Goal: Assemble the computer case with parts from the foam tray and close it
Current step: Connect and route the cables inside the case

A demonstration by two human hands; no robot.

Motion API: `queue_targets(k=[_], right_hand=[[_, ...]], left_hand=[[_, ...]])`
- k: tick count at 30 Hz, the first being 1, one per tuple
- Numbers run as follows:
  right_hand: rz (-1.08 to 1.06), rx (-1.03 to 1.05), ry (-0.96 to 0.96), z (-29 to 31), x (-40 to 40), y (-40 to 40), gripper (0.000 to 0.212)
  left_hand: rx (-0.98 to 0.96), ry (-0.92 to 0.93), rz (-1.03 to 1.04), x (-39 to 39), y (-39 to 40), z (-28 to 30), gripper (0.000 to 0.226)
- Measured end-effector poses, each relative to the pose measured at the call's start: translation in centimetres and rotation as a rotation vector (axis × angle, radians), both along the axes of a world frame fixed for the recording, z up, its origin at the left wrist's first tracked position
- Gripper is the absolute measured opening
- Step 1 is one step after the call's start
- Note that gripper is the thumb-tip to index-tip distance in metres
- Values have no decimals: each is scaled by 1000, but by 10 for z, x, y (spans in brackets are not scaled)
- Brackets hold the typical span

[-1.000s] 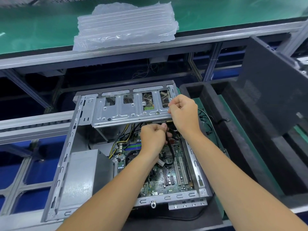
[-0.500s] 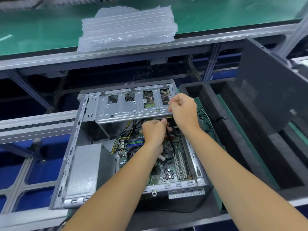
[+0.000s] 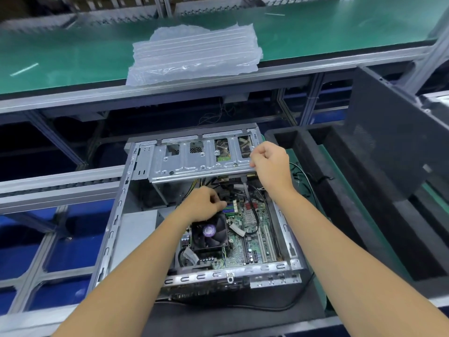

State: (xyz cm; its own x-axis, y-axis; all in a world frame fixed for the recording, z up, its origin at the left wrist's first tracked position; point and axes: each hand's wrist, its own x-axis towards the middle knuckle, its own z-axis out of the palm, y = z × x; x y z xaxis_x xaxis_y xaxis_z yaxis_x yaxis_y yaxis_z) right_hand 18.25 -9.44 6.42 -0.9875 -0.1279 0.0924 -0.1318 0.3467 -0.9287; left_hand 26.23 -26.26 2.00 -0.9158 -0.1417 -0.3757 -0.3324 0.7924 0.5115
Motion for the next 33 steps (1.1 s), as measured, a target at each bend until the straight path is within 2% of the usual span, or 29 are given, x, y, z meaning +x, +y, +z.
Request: queue_targets(k=[3, 5, 9, 13, 17, 20, 28, 33], right_hand=[[-10, -29, -16, -2, -2, 0, 16], [-14, -40, -26, -3, -3, 0, 16], [-9, -46, -28, -3, -6, 1, 16], [3, -70, -27, -5, -7, 1, 19], [2, -60, -14, -5, -6, 0, 21], [0, -48, -5, -5, -7, 0, 20], [-4, -26, -3, -6, -8, -1, 21], [-5, 2, 13, -7, -8, -2, 17]], left_hand=[[-47, -105, -77, -7, 5, -6, 45], [-35, -97, -50, -11, 5, -7, 46], [24, -104, 7, -18, 0, -9, 16], [292, -49, 187, -16, -8, -9, 12], [755, -10, 595, -16, -17, -5, 5], [920, -39, 724, -16, -12, -4, 12], [1111, -71, 920, -15, -12, -8, 9], [1034, -6, 941, -15, -9, -10, 12]])
